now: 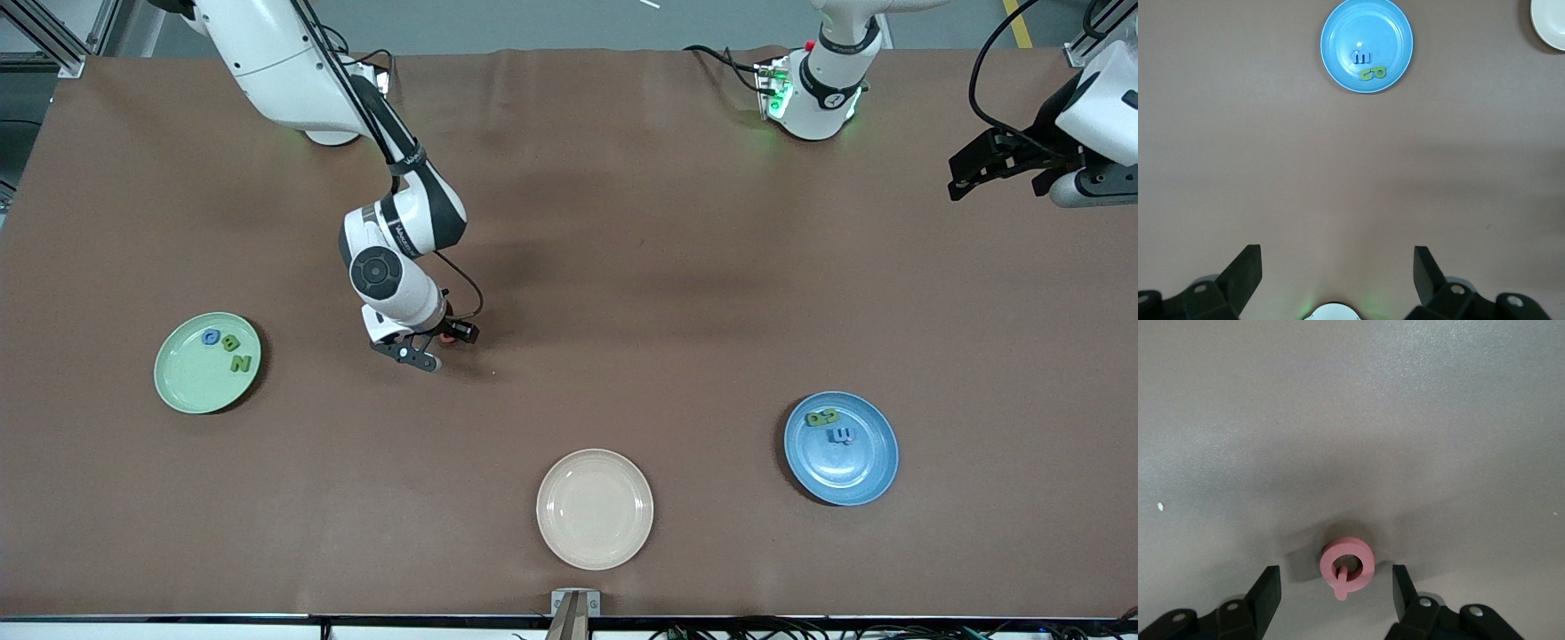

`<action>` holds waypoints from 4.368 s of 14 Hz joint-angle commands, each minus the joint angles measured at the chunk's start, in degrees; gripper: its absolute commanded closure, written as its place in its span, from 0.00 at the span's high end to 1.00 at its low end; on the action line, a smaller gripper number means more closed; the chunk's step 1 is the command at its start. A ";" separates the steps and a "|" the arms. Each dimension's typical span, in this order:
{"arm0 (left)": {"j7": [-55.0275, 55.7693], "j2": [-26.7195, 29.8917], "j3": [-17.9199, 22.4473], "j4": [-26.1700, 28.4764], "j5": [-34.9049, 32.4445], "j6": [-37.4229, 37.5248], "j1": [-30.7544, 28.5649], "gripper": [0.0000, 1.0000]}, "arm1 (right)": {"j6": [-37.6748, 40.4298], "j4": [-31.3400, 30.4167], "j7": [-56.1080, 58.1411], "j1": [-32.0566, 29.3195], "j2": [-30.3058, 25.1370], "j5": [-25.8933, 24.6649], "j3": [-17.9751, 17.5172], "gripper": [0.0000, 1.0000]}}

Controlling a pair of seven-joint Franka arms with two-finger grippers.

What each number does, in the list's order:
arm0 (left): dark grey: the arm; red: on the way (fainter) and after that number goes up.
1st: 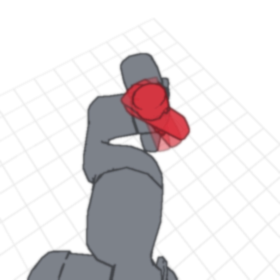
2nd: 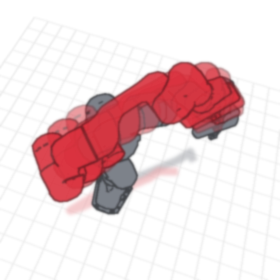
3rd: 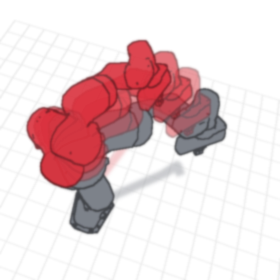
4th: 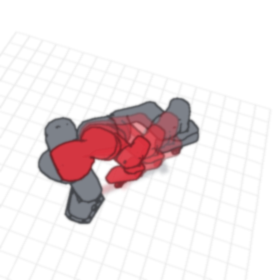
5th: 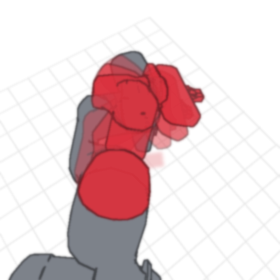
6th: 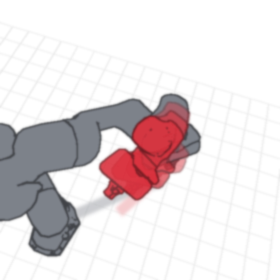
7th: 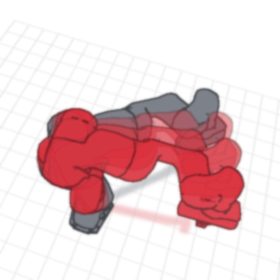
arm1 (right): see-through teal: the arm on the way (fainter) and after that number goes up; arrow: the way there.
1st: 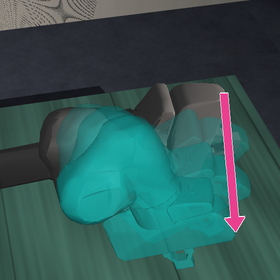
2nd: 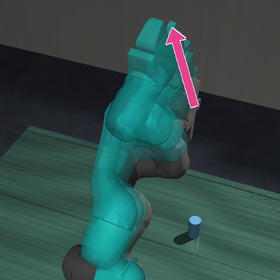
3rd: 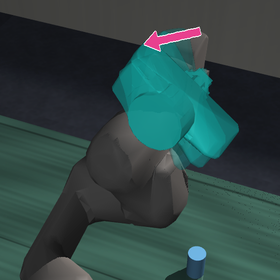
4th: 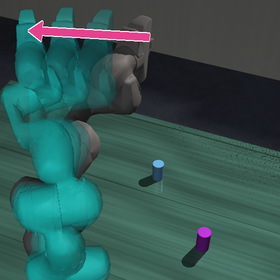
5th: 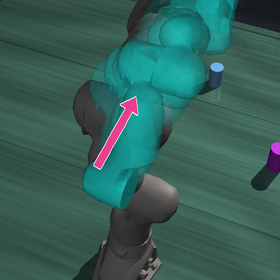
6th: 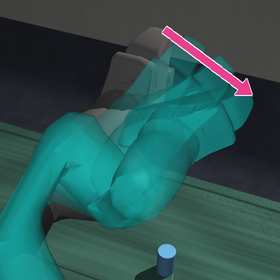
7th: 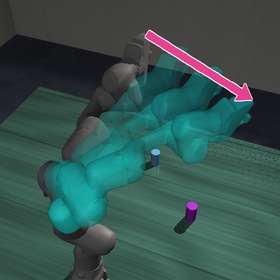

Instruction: Sort upper and lower case letters into plates

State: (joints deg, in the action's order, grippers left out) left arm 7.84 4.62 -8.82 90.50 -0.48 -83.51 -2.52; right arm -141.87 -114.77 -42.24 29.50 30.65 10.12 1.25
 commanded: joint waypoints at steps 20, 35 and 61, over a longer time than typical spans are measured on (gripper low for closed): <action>-1.43 0.57 0.03 0.38 0.66 -0.69 0.06 1.00 | 1.84 -0.46 0.14 -0.58 -2.15 0.08 0.33 0.20; -0.55 0.74 -0.67 0.29 0.75 -0.43 -0.03 1.00 | 18.40 2.62 53.29 -29.66 -11.49 -5.81 8.50 0.20; -0.90 2.41 -2.08 -0.06 0.83 -0.43 -0.03 1.00 | 37.43 9.64 42.42 -24.76 -25.43 -5.90 8.06 1.00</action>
State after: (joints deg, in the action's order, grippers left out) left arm 7.84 5.21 -10.83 90.06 -0.48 -83.74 -2.42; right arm -107.68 -103.08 3.90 2.38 12.33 5.24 9.36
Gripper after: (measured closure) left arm 0.000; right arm 0.000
